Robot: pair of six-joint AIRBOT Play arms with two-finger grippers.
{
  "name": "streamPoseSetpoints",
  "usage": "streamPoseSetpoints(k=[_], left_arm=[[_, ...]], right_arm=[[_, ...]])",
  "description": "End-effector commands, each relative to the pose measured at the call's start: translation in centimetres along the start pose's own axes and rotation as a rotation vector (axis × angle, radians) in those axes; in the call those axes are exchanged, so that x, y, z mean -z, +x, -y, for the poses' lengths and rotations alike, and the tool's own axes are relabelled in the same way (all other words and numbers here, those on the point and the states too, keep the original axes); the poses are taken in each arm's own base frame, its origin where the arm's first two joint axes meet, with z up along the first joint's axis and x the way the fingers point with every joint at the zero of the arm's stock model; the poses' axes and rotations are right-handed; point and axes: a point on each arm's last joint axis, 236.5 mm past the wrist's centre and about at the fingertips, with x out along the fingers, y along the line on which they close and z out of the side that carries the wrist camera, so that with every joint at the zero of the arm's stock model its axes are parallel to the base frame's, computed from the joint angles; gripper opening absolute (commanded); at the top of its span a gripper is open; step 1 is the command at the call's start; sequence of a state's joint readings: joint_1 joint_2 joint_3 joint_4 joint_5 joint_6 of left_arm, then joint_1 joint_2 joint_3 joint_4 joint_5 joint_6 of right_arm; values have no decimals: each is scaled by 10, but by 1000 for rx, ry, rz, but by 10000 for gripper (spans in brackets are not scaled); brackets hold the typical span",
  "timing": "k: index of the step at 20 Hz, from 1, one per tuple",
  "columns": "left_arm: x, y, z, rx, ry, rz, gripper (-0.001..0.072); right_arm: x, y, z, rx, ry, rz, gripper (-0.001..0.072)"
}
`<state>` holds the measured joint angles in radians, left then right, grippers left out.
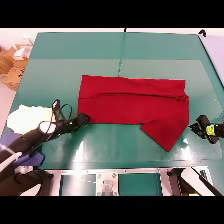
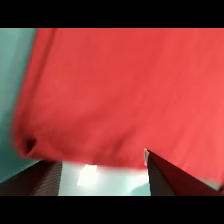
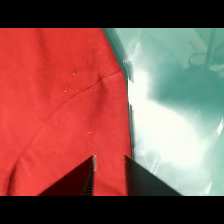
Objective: Fold the shirts.
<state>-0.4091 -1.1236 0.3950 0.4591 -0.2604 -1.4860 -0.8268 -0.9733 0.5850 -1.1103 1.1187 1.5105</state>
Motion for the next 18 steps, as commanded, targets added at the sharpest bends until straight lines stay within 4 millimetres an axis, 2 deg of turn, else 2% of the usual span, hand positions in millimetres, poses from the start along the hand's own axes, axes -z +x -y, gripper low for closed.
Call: streamPoseSetpoints(k=[1,2,3,4,5,10,14,16,18], left_arm=[[-4,25,8,-18,-46,13,512],[-12,26,19,-2,-7,27,271],[-16,25,27,12,42,34,165],[-16,25,32,19,78,30,82],[-14,25,33,22,78,22,29],[-6,25,33,27,78,-13,30],[-6,25,33,27,80,-14,29],[-6,25,33,27,80,-15,29],[-6,25,33,27,81,-14,29]], right_arm=[[-2,0,-2,-8,5,11,316],[-2,0,-2,-8,5,11,316],[-2,0,-1,-8,6,8,324],[1,1,0,-5,7,-4,404],[6,2,2,3,6,-30,419],[28,12,20,60,31,-142,419],[56,41,29,44,88,-216,420],[61,57,17,-38,111,-222,420],[56,65,3,-116,121,-217,419]])
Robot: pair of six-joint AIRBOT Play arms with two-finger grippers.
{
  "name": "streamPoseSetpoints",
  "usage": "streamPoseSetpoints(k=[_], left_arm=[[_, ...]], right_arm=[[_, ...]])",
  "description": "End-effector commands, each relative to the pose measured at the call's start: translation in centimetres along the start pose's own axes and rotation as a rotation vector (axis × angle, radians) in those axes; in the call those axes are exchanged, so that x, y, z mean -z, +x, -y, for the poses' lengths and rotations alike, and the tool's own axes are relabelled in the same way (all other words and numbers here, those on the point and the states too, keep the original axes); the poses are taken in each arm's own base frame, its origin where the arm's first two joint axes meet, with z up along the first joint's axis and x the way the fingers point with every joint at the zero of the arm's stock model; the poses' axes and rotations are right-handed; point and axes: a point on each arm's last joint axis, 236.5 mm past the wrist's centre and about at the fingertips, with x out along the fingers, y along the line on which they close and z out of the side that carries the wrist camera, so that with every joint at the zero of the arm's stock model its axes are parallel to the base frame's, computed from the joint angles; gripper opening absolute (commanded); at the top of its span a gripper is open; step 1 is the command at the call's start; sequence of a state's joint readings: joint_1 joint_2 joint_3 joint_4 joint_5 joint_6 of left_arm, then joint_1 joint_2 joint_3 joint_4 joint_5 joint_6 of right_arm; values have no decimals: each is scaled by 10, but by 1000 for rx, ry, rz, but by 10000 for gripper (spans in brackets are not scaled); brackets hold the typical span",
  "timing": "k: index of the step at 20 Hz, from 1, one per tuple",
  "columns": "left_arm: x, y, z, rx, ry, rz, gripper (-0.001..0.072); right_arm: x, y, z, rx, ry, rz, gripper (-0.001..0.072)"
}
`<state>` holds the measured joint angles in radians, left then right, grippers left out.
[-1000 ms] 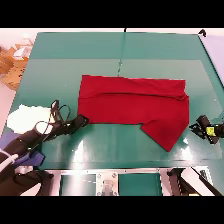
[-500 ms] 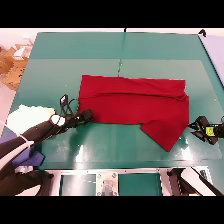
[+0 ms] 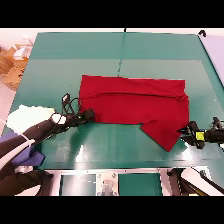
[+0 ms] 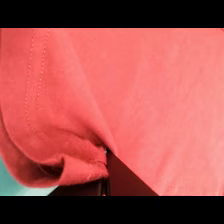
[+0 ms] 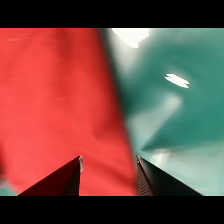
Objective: Fold the shirts.
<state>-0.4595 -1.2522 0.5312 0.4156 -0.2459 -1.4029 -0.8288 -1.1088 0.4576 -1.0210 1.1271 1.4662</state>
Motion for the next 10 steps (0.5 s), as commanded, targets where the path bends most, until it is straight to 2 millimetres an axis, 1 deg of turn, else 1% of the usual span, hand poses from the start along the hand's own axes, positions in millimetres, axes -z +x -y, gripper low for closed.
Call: streamPoseSetpoints(k=[1,3,4,5,6,7,8,10], left_arm=[[0,0,0,0,2,-1,29],[0,0,0,1,1,-2,29],[0,0,0,1,1,-1,29],[0,0,1,2,1,-1,29],[1,-1,1,6,-3,-16,29],[2,-3,2,14,-2,-38,29],[2,-8,2,26,10,-63,29],[2,-22,-3,37,33,-121,27]], right_arm=[[-9,18,-16,-109,-5,20,418],[-13,16,-32,-177,-25,38,399],[-14,15,-38,-204,-34,42,374],[-12,14,-43,-223,-37,34,288],[-8,13,-45,-234,-53,18,159],[-3,11,-49,-246,-78,-5,54],[1,8,-52,-255,-93,-25,16],[3,-3,-58,-257,-128,-38,16]])
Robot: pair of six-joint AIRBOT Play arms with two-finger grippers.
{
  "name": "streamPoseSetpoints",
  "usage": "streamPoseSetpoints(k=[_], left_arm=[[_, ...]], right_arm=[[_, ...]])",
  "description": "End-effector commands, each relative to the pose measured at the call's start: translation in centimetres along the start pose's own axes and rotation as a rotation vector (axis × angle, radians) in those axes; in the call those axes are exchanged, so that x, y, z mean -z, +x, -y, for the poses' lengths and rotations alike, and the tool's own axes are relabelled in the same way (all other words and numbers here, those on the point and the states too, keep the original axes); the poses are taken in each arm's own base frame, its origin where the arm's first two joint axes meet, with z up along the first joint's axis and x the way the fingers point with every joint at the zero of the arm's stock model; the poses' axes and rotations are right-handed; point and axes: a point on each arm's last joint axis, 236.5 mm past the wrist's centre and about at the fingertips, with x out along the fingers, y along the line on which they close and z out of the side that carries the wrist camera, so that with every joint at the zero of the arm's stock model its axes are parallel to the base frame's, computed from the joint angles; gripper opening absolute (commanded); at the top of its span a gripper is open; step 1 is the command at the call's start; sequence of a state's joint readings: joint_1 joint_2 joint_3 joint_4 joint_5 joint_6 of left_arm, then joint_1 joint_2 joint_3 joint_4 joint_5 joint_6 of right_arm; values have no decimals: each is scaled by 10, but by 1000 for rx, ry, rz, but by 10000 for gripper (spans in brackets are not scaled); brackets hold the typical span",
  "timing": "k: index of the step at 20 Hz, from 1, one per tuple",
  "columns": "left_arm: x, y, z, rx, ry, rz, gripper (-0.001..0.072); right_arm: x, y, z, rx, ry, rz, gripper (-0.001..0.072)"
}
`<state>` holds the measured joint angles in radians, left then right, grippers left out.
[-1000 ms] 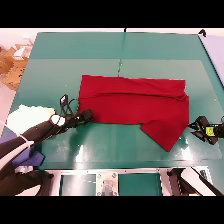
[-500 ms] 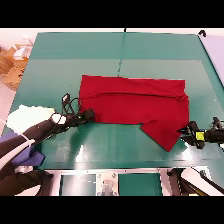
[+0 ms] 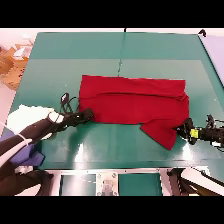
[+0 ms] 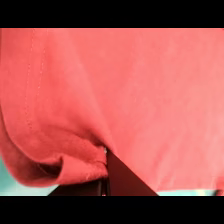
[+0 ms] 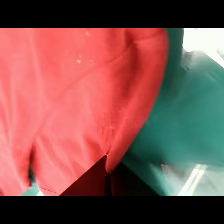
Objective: Fold the shirts.
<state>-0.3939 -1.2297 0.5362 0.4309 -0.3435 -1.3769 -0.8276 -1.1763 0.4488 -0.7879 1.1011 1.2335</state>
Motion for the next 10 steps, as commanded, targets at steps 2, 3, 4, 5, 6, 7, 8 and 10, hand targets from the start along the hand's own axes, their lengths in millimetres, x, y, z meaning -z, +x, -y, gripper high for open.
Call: streamPoseSetpoints(k=[2,3,4,5,6,7,8,10], left_arm=[[7,-28,-12,5,47,-129,27],[7,-34,-17,-12,45,-141,26],[9,-38,-21,-31,56,-151,26],[10,-43,-24,-51,74,-157,26],[12,-47,-28,-74,86,-162,26],[11,-51,-31,-94,92,-159,25],[10,-54,-33,-113,97,-157,26],[4,-59,-29,-137,132,-170,26]], right_arm=[[2,-23,-16,9,-37,-13,15],[-1,-31,-9,65,-36,9,15],[-2,-40,-2,122,-29,30,15],[-2,-47,3,159,-17,45,15],[-2,-52,6,183,-13,58,15],[-1,-55,7,196,-8,66,15],[-1,-56,6,195,-10,65,15],[-2,-61,0,188,-3,64,15]])
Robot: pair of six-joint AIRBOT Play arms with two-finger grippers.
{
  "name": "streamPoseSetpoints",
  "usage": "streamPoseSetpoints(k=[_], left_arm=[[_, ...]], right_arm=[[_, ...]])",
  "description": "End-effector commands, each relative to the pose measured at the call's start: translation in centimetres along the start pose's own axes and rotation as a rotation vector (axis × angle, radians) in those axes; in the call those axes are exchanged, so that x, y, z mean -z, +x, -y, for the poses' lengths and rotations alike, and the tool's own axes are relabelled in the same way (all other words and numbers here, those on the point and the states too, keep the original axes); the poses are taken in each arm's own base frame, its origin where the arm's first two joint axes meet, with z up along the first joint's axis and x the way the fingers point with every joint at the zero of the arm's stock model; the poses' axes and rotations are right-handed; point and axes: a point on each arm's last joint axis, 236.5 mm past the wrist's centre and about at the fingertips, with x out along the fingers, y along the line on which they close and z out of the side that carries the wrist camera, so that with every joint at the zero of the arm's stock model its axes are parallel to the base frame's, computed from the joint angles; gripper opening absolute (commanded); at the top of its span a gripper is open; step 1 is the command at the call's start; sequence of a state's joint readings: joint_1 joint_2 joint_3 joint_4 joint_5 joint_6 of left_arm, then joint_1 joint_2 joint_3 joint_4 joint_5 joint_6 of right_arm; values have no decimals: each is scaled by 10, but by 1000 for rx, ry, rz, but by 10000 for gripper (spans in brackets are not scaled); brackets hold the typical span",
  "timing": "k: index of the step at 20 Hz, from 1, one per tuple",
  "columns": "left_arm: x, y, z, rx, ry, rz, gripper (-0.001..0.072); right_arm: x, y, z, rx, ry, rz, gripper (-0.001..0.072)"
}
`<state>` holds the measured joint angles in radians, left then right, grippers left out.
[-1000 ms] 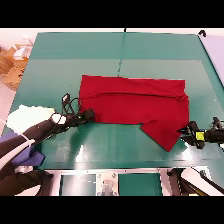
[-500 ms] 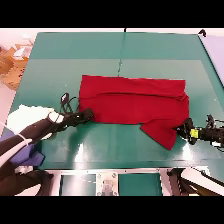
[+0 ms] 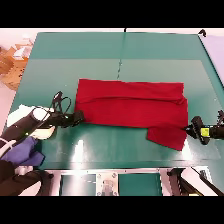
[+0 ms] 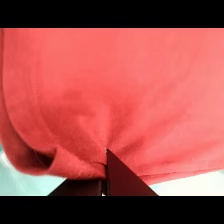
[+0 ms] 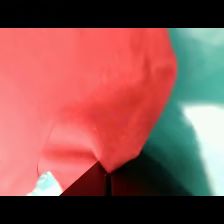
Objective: Fold the shirts.
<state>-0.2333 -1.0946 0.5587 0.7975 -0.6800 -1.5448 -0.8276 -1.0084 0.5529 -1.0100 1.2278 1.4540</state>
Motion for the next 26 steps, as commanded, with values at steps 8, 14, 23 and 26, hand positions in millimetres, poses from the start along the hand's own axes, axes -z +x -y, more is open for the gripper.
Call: streamPoseSetpoints(k=[8,14,23,26], left_arm=[[-91,-29,55,-34,195,107,26],[-157,16,61,-76,230,121,27],[-228,74,66,-59,211,184,718],[-262,40,61,-60,199,226,662]], right_arm=[[-52,-39,-107,-187,-112,147,15],[-115,-2,-169,-278,-121,73,16],[-190,75,-195,-286,-220,18,344],[-214,32,-196,-303,-378,75,539]])
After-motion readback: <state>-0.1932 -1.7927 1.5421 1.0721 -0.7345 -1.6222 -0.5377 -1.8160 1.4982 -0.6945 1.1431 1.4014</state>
